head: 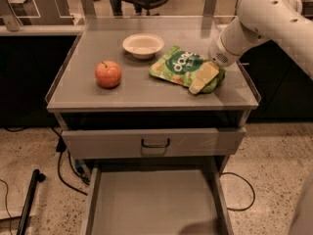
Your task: Place green rice chip bag into middle drawer
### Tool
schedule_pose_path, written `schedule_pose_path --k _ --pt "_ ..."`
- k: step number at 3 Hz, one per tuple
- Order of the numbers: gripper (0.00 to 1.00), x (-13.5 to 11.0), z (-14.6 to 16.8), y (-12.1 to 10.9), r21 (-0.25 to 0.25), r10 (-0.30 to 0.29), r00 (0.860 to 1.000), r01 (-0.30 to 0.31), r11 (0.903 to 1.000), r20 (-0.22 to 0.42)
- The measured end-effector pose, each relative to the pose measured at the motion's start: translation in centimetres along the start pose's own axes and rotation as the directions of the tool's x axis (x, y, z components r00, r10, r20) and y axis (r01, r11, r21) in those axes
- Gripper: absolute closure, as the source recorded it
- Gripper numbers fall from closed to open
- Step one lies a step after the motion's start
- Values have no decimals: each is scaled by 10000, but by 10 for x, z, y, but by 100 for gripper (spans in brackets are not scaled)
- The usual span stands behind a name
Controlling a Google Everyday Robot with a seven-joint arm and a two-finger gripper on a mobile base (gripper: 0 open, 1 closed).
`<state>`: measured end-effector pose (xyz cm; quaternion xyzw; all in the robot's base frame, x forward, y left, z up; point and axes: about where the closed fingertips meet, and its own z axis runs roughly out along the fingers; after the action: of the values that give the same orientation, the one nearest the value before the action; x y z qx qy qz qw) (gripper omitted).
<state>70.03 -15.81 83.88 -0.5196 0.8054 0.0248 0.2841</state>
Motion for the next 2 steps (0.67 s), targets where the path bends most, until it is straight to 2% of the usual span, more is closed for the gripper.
schedule_pose_path --k 1,2 --pt "18 0 3 -2 -39 41 10000 -41 10000 5" --pt "39 0 3 -2 -40 41 10000 -41 10000 5"
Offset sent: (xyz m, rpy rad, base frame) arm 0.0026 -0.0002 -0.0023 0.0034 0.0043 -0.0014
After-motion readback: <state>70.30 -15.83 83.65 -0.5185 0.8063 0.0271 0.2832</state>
